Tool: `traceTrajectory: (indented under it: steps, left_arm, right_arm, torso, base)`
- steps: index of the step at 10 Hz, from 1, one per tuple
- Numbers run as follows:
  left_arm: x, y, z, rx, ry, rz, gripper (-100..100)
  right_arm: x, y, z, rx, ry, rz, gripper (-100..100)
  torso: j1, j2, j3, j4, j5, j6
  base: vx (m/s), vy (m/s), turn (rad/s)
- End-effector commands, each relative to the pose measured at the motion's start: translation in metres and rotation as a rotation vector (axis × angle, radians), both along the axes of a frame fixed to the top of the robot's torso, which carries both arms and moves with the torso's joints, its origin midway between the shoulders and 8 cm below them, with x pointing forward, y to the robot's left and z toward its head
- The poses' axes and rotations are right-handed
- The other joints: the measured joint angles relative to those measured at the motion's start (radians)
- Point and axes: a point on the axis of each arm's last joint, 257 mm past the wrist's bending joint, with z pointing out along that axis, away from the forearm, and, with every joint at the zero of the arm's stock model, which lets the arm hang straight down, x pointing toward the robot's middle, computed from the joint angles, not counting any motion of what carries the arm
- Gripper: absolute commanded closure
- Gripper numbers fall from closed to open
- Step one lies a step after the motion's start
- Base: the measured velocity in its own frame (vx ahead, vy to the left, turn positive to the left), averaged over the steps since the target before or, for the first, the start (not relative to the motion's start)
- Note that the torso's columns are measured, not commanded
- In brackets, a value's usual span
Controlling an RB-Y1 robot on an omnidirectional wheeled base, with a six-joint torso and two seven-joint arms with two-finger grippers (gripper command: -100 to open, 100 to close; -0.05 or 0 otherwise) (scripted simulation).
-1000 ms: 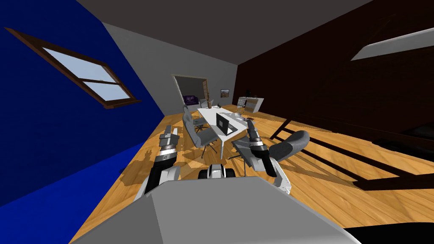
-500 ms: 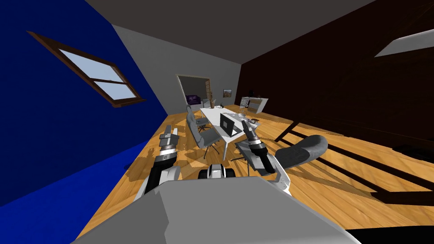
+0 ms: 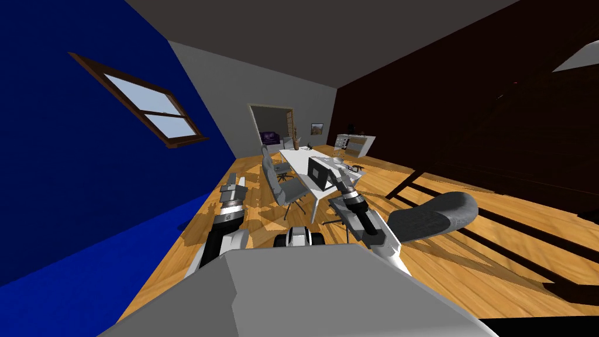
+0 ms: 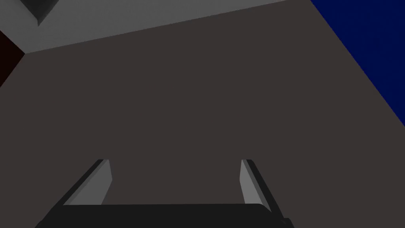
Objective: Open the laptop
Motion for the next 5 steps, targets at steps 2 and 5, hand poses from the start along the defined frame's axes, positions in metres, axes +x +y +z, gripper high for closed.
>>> traceTrajectory:
  steps: [2,5]
  left_arm:
    - [0.0,0.0,0.0,0.0,0.0,0.0,0]
    - [0.0,0.0,0.0,0.0,0.0,0.0,0]
  right_arm:
    - [0.01,-0.001,-0.016,-0.208,-0.008,-0.06,-100]
    - [0.017,-0.005,-0.03,-0.366,-0.012,-0.104,-100]
  torso:
    - [-0.002,0.001,0.0,0.0,0.0,0.0]
    - [-0.001,0.0,0.0,0.0,0.0,0.0]
  base:
    - [0.027,0.046,0.062]
    - [0.032,0.042,0.04]
